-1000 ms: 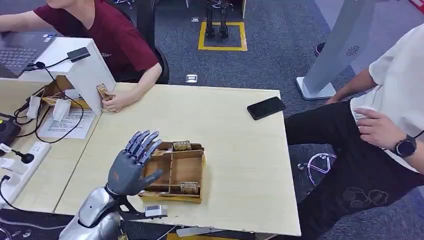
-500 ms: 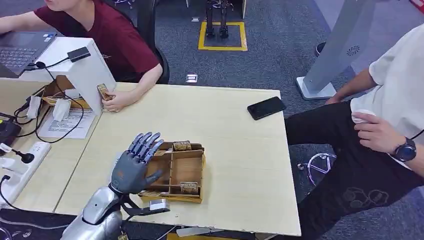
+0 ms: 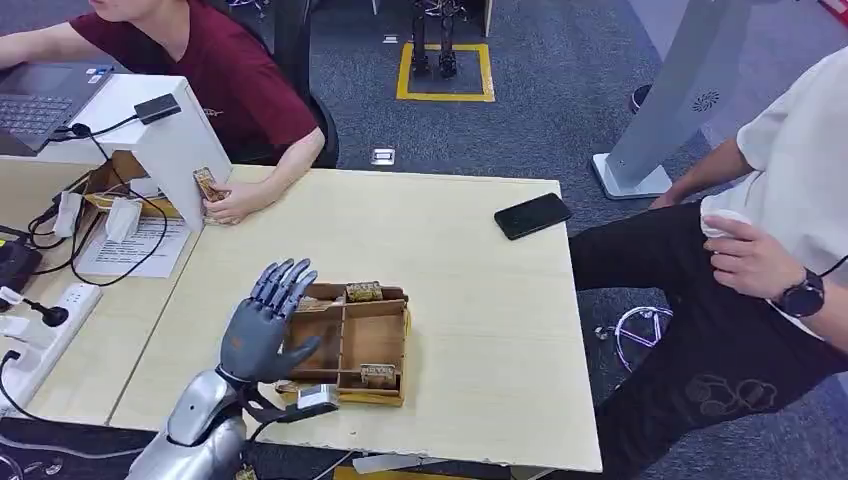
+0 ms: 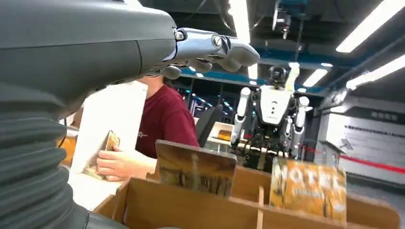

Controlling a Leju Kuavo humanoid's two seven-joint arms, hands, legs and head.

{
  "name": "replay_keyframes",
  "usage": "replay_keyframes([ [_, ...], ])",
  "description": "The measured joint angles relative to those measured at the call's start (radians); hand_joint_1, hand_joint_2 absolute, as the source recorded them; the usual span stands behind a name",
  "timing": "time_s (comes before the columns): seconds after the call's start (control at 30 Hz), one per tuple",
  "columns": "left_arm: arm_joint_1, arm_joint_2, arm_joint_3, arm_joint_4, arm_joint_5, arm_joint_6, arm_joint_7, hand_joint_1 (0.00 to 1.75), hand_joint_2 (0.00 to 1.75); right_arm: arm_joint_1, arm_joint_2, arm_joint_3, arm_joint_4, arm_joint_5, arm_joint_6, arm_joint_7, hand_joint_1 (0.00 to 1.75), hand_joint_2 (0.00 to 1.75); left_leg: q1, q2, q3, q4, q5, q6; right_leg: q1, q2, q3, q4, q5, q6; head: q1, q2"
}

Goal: Pass the card to the sensor for recognition and then transmit it.

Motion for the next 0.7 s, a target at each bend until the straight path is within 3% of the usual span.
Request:
replay_keyframes([
  [0.7,-0.019,-0.044,0.041,0.002,0.029,0.001,0.0,0.0,1.75,0.001,0.0,0.016,0.0,-0.001,-0.004,0.0,0.0,1.75,0.0,0.0,0.0,0.0,0.0,0.0,0.0,0.0,0.0,0.0,0.0,0.0,0.0,0.0],
])
